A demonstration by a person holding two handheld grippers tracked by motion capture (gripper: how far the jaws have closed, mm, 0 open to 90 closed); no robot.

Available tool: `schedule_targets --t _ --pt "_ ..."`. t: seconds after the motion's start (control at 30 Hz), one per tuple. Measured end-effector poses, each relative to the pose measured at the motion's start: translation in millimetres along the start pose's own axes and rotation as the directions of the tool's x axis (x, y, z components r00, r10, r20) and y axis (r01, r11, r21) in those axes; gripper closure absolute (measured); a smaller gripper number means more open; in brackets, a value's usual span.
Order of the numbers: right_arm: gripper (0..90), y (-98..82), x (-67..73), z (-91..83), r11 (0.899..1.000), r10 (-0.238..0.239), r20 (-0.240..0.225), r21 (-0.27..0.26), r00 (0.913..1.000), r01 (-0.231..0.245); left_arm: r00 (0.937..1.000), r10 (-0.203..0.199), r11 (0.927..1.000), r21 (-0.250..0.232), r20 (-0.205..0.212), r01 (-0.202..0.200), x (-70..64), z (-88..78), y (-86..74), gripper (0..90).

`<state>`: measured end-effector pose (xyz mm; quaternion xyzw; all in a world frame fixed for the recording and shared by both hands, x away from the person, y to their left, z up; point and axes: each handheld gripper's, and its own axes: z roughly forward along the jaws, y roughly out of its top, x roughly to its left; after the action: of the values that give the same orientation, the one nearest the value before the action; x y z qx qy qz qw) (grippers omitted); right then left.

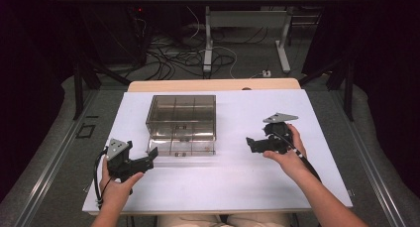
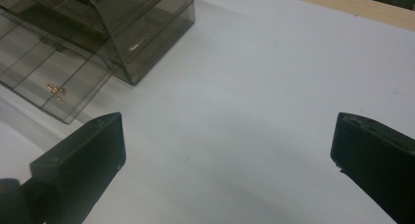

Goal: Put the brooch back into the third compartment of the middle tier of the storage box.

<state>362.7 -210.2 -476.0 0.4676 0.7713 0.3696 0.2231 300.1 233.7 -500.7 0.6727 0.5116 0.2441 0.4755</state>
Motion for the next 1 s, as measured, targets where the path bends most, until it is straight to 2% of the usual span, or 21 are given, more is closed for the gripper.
schedule_targets --t 0.1,0.33,0.63,1.0 --pt "0.0 -5.3 -9.0 -4.9 1.0 0.021 0.016 -0.005 0.9996 -0.021 1.0 -0.001 1.0 -0.001 0.0 0.001 -0.3 0.1 0.0 2.6" --pt "0.0 -13.7 -23.2 -11.1 0.999 0.035 0.045 -0.004 0.9983 -0.035 1.0 -0.001 1.0 -0.001 -0.002 0.001 -0.3 0.0 0.0 2.6" --pt "0.0 -24.7 -35.0 -13.3 0.997 0.074 0.058 -0.016 0.9955 -0.074 1.0 -0.002 1.0 0.001 -0.002 0.002 -0.7 0.4 -0.1 2.6" --pt "0.9 -41.6 -47.6 -10.5 0.992 0.124 0.09 -0.02 0.9882 -0.123 1.0 -0.003 1.0 0.001 -0.002 0.003 -1.1 0.4 0.1 2.6"
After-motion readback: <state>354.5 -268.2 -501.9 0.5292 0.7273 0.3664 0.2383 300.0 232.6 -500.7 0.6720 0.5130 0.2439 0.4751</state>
